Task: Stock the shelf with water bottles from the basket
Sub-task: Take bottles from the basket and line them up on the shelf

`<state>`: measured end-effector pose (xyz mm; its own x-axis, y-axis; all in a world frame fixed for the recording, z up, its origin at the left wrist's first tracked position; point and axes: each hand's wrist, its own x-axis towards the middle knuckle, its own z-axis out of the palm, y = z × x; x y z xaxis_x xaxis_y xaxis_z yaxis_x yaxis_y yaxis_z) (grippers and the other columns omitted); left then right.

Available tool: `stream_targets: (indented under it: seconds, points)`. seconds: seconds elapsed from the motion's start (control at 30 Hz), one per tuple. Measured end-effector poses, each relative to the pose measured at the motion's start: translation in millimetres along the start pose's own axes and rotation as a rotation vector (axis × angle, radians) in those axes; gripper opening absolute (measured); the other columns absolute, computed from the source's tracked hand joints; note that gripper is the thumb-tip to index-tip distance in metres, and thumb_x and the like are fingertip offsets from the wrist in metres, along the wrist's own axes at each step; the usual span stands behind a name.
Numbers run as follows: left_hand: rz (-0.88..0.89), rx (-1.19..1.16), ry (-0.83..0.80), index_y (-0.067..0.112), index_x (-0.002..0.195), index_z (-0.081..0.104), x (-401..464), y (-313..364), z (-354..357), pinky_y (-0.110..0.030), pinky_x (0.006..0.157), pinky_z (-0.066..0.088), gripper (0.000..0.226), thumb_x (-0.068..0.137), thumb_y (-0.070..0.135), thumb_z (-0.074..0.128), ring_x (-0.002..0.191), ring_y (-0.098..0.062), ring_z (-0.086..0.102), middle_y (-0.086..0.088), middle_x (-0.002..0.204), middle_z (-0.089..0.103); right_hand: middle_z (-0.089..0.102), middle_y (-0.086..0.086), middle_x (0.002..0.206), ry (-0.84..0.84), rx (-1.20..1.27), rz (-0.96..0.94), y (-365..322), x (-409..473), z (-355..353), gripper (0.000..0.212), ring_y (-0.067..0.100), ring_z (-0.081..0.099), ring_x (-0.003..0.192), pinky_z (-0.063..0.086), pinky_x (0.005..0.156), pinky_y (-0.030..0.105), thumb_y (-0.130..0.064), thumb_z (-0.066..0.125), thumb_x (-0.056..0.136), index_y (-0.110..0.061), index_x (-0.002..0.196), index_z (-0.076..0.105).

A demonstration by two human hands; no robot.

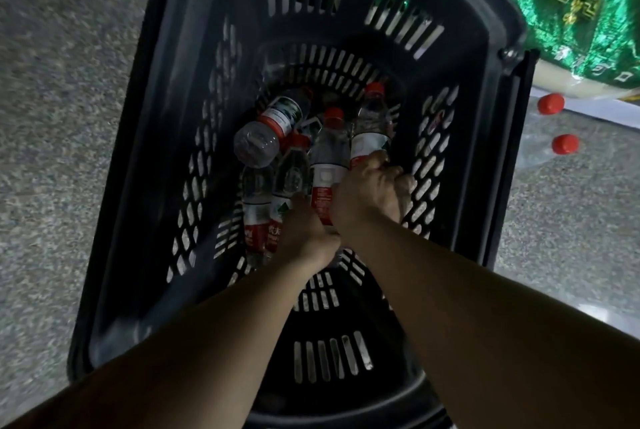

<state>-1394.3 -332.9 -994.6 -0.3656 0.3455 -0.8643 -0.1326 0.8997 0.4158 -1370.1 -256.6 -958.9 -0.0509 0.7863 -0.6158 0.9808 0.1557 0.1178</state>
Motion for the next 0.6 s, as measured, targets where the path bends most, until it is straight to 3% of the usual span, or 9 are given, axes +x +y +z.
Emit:
stream_targets:
  seconds: [0.07,0.17,0.2,0.3,0.4,0.47,0.53,0.6]
  points:
    - [-0.006,-0.101,-0.001,0.014,0.131,0.042,3,0,-4,-0.030,0.075,0.049,0.066,0.077,0.036,0.073,0.102,-0.026,0.060,-0.007,0.121,0.060,0.032,0.029,0.153,0.023,0.081,0.028,-5,0,1,0.066,0.043,0.030,0.142,0.038,0.108,0.047,-0.038,0.046,0.102,-0.001,0.149,0.020]
    - [0.015,-0.202,-0.067,0.017,0.121,0.056,1,3,-17,-0.016,0.049,0.049,0.050,0.078,0.036,0.074,0.078,-0.014,0.065,-0.002,0.097,0.069,0.024,0.028,0.157,-0.003,0.400,0.120,-8,5,-4,0.057,0.041,0.039,0.138,0.044,0.102,0.047,-0.027,0.050,0.102,-0.005,0.148,0.022]
    - [-0.001,-0.258,-0.100,0.015,0.113,0.062,0,4,-23,-0.017,0.050,0.051,0.040,0.079,0.033,0.075,0.074,-0.014,0.066,-0.002,0.090,0.071,0.022,0.028,0.158,-0.013,0.481,0.155,-6,7,-4,0.058,0.041,0.043,0.135,0.045,0.100,0.047,-0.022,0.049,0.102,-0.007,0.150,0.020]
    - [-0.089,-0.345,-0.150,0.015,0.097,0.069,1,0,-47,-0.037,0.081,0.060,0.036,0.069,0.033,0.081,0.081,-0.021,0.071,-0.007,0.090,0.074,0.032,0.025,0.155,-0.093,0.563,0.173,0,8,1,0.077,0.040,0.045,0.135,0.045,0.100,0.045,-0.023,0.058,0.099,-0.011,0.157,0.008]
    - [-0.098,-0.335,-0.203,0.011,0.099,0.071,2,-2,-66,-0.036,0.079,0.056,0.048,0.059,0.034,0.082,0.083,-0.021,0.072,-0.006,0.090,0.074,0.042,0.021,0.151,-0.248,0.663,0.214,0,10,2,0.104,0.039,0.042,0.138,0.045,0.096,0.041,-0.039,0.068,0.090,-0.012,0.159,-0.006]
    - [-0.078,-0.380,-0.232,0.008,0.097,0.071,-2,-1,-73,-0.032,0.070,0.054,0.034,0.069,0.026,0.078,0.079,-0.019,0.071,-0.007,0.090,0.074,0.048,0.020,0.145,-0.328,0.810,0.327,-3,11,-2,0.108,0.039,0.050,0.131,0.049,0.096,0.045,-0.042,0.076,0.081,-0.014,0.159,0.007]
    - [-0.069,-0.453,-0.245,0.008,0.097,0.069,-11,6,-77,-0.032,0.067,0.055,0.026,0.080,0.026,0.074,0.084,-0.021,0.070,-0.009,0.095,0.073,0.064,0.019,0.124,-0.396,1.027,0.420,-4,9,-7,0.092,0.035,0.068,0.106,0.059,0.082,0.043,-0.038,0.084,0.067,-0.007,0.144,0.043]
    - [-0.059,-0.537,-0.264,0.007,0.107,0.066,-21,13,-83,-0.037,0.074,0.057,0.047,0.076,0.040,0.076,0.097,-0.027,0.069,-0.012,0.106,0.072,0.071,0.017,0.107,-0.444,1.181,0.433,1,3,-13,0.083,0.034,0.073,0.091,0.061,0.080,0.047,-0.035,0.089,0.047,-0.005,0.120,0.062]
